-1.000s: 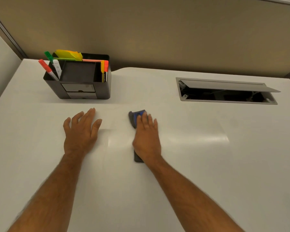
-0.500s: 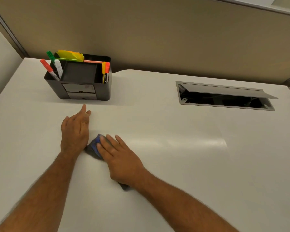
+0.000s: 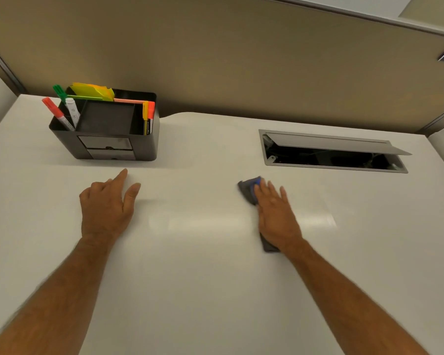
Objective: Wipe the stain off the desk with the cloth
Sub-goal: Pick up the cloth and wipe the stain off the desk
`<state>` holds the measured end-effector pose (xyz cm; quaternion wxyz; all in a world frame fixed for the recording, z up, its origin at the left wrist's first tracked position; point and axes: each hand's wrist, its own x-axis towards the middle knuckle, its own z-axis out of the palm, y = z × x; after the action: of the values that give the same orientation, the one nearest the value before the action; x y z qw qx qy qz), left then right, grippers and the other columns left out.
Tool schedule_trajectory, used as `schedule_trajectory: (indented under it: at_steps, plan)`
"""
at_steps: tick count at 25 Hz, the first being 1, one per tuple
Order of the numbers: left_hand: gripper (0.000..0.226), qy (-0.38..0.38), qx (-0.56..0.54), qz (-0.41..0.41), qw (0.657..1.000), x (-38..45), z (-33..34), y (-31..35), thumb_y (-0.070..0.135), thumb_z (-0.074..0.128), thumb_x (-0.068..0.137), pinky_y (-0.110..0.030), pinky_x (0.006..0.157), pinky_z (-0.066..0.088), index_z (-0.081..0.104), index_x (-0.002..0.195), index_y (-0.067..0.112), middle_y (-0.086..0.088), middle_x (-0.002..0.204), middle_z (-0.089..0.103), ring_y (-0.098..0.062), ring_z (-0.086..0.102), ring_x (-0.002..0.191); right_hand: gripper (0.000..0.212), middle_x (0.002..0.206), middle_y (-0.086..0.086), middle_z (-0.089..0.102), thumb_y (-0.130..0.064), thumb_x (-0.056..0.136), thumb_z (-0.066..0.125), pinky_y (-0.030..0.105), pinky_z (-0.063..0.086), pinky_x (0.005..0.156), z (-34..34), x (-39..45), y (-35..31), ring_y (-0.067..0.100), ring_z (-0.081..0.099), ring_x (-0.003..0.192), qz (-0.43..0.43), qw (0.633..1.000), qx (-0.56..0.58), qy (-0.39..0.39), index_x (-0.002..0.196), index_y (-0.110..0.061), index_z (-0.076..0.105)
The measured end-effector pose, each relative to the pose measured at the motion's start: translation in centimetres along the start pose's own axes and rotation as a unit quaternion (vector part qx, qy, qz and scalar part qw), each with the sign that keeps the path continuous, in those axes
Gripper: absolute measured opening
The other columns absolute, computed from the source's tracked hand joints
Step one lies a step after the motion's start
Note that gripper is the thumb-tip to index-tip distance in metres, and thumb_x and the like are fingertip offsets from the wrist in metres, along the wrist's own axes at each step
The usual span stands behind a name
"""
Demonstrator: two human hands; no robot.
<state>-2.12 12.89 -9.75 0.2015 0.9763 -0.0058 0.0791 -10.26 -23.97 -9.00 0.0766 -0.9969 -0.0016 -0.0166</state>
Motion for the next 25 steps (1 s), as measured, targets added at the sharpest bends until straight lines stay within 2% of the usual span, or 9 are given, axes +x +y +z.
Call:
schedule_trajectory:
  at_steps: [3, 5, 8, 10, 14, 18, 25]
  plan:
    - [0.071, 0.005, 0.005, 0.002, 1.000, 0.0, 0.2, -0.2, 0.059, 0.026, 0.095, -0.056, 0.102, 0.033, 0.051, 0.141, 0.012, -0.022, 0.111, 0.069, -0.043, 0.055, 0.110, 0.055, 0.162, 0.016, 0.023, -0.008, 0.099, 0.039, 0.047, 0.002, 0.123, -0.7, 0.7, 3.9, 0.033, 0.018, 0.150, 0.141, 0.989, 0.018, 0.027, 0.153, -0.006, 0.026]
    - [0.070, 0.010, 0.010, 0.004, 1.000, 0.0, 0.3, -0.3, 0.059, 0.027, 0.096, -0.056, 0.102, 0.034, 0.050, 0.142, 0.012, -0.022, 0.110, 0.069, -0.042, 0.055, 0.109, 0.052, 0.162, 0.017, 0.023, -0.010, 0.102, 0.037, 0.048, 0.001, 0.123, -0.6, -0.3, 4.6, 0.033, 0.017, 0.150, 0.234, 0.969, 0.051, 0.061, 0.152, -0.005, 0.026]
    - [0.069, 0.011, 0.018, 0.006, 1.000, 0.1, 0.5, -0.2, 0.059, 0.029, 0.096, -0.055, 0.102, 0.034, 0.048, 0.143, 0.012, -0.021, 0.108, 0.069, -0.041, 0.055, 0.107, 0.049, 0.162, 0.011, 0.023, -0.015, 0.105, 0.035, 0.046, -0.002, 0.124, 0.2, -1.1, 3.1, 0.028, 0.012, 0.152, 0.308, 0.934, 0.148, 0.104, 0.153, -0.009, 0.027]
    - [0.069, 0.011, 0.023, 0.001, 1.000, 0.1, 0.7, -0.2, 0.059, 0.029, 0.096, -0.054, 0.101, 0.035, 0.048, 0.142, 0.013, -0.019, 0.106, 0.069, -0.040, 0.055, 0.105, 0.049, 0.163, 0.009, 0.021, -0.016, 0.105, 0.034, 0.046, -0.004, 0.124, 0.5, 0.0, 1.6, 0.025, 0.010, 0.152, 0.289, 0.937, 0.171, 0.100, 0.153, -0.011, 0.027]
    - [0.072, 0.004, 0.012, -0.008, 1.000, 0.2, 0.7, -0.1, 0.062, 0.025, 0.094, -0.052, 0.105, 0.033, 0.046, 0.145, 0.016, -0.018, 0.116, 0.068, -0.037, 0.055, 0.111, 0.050, 0.163, 0.011, 0.021, -0.015, 0.104, 0.034, 0.045, -0.010, 0.122, 1.0, 5.5, -2.7, 0.024, 0.013, 0.152, 0.197, 0.963, 0.169, 0.071, 0.153, -0.009, 0.025]
    - [0.076, -0.006, 0.004, -0.014, 1.000, 0.2, 0.6, -0.3, 0.066, 0.019, 0.092, -0.050, 0.108, 0.032, 0.043, 0.147, 0.019, -0.015, 0.124, 0.066, -0.035, 0.054, 0.114, 0.051, 0.163, 0.010, 0.022, -0.017, 0.103, 0.034, 0.046, -0.008, 0.122, 1.8, 10.5, -8.4, 0.023, 0.014, 0.151, 0.097, 0.983, 0.150, 0.034, 0.153, -0.011, 0.026]
    - [0.073, 0.001, 0.002, -0.007, 1.000, 0.2, 0.6, -0.5, 0.064, 0.022, 0.094, -0.048, 0.106, 0.033, 0.042, 0.148, 0.020, -0.012, 0.122, 0.067, -0.032, 0.055, 0.110, 0.052, 0.163, 0.008, 0.024, -0.019, 0.103, 0.037, 0.047, -0.007, 0.121, 3.0, 11.7, -16.3, 0.023, 0.017, 0.151, -0.073, 0.987, 0.141, -0.025, 0.153, -0.014, 0.027]
